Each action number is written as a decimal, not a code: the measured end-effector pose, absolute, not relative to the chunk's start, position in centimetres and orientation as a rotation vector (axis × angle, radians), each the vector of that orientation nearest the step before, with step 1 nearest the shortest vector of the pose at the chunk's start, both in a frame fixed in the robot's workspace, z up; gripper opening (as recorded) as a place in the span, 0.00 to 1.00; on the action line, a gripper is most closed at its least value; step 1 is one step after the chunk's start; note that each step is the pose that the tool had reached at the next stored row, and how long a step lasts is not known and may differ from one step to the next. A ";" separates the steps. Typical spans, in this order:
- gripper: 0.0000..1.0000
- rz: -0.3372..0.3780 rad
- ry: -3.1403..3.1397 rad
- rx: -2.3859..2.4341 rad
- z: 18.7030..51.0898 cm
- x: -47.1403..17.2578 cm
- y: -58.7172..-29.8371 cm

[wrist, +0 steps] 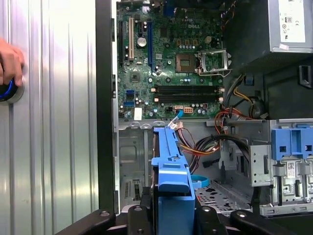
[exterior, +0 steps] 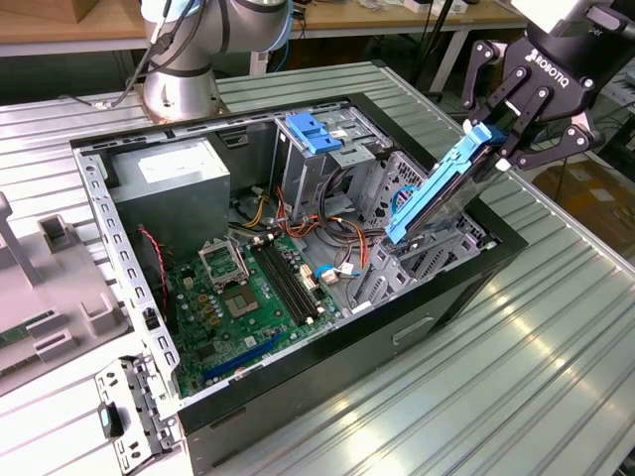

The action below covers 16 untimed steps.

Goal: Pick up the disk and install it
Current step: 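Insert the disk into the insertion slot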

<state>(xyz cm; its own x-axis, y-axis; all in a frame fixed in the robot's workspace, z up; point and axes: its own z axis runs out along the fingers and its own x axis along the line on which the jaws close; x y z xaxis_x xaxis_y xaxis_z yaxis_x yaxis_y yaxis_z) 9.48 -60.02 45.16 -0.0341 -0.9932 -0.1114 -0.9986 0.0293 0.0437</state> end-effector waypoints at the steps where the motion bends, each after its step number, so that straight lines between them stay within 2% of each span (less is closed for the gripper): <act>1: 0.36 0.167 2.216 -2.147 45.2 9.2 -60.0; 9: 0.36 0.155 2.211 -2.143 45.1 7.5 -60.0; 16: 0.36 0.083 2.173 -2.115 45.0 7.5 -60.0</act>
<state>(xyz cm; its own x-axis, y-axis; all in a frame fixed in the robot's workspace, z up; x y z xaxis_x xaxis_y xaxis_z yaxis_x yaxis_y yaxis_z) 7.54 -60.03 45.04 -0.0249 -0.9930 -0.1152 -0.9989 0.0293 -0.0364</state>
